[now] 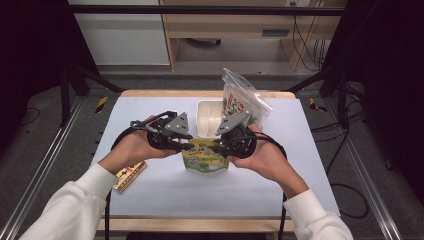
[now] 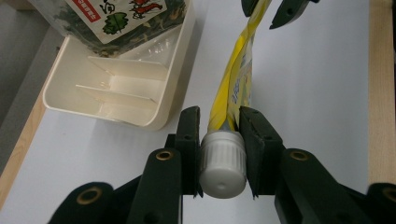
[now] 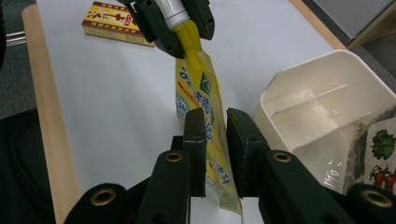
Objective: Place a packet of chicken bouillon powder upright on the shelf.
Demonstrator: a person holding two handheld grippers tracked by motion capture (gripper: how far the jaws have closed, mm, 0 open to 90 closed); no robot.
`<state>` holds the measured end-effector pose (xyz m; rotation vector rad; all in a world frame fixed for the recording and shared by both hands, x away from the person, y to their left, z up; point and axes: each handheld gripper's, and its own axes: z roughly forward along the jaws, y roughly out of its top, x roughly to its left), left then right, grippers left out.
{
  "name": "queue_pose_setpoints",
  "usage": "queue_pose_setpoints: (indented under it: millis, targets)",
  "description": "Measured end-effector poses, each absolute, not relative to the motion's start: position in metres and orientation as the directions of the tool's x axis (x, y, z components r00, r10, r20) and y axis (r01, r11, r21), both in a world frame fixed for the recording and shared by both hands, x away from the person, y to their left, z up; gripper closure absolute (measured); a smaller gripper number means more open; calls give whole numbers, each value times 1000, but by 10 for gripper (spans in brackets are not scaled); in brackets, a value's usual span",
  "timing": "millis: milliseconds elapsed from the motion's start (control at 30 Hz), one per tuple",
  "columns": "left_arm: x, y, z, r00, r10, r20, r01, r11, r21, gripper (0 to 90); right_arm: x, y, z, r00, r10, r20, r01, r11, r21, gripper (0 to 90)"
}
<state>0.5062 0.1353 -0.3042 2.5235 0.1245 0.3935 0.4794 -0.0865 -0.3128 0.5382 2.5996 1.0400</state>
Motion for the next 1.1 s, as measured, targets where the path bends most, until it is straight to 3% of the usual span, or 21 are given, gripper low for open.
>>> queue_pose_setpoints:
  millis: [433, 567, 600, 667, 700, 733, 800, 1100]
  targets:
    - [507, 136, -305, 953, 180, 244, 9, -822, 570, 692, 494, -77, -322, -893, 437, -108, 257, 691, 675, 806]
    - [509, 137, -306, 948, 203, 246, 24, -814, 580, 679, 496, -76, -321, -896, 434, -89, 267, 690, 673, 875]
    - [509, 137, -306, 944, 212, 253, 27, -814, 581, 650, 496, -76, -321, -897, 435, -82, 272, 689, 672, 884]
    - [510, 138, -306, 940, 224, 258, 33, -811, 585, 508, 496, -76, -321, -897, 434, -80, 274, 691, 669, 892]
    - [509, 139, -304, 935, 239, 264, 36, -801, 598, 508, 496, -77, -321, -897, 437, -71, 282, 688, 668, 894]
    - [507, 143, -302, 925, 271, 267, 43, -772, 634, 393, 497, -81, -319, -891, 452, -47, 306, 674, 672, 897]
    - [504, 149, -298, 910, 319, 266, 63, -739, 671, 286, 497, -85, -319, -881, 472, -11, 340, 651, 679, 898]
    - [480, 185, -307, 861, 460, 217, 162, -653, 740, 140, 487, -103, -315, -840, 530, 112, 430, 527, 733, 900]
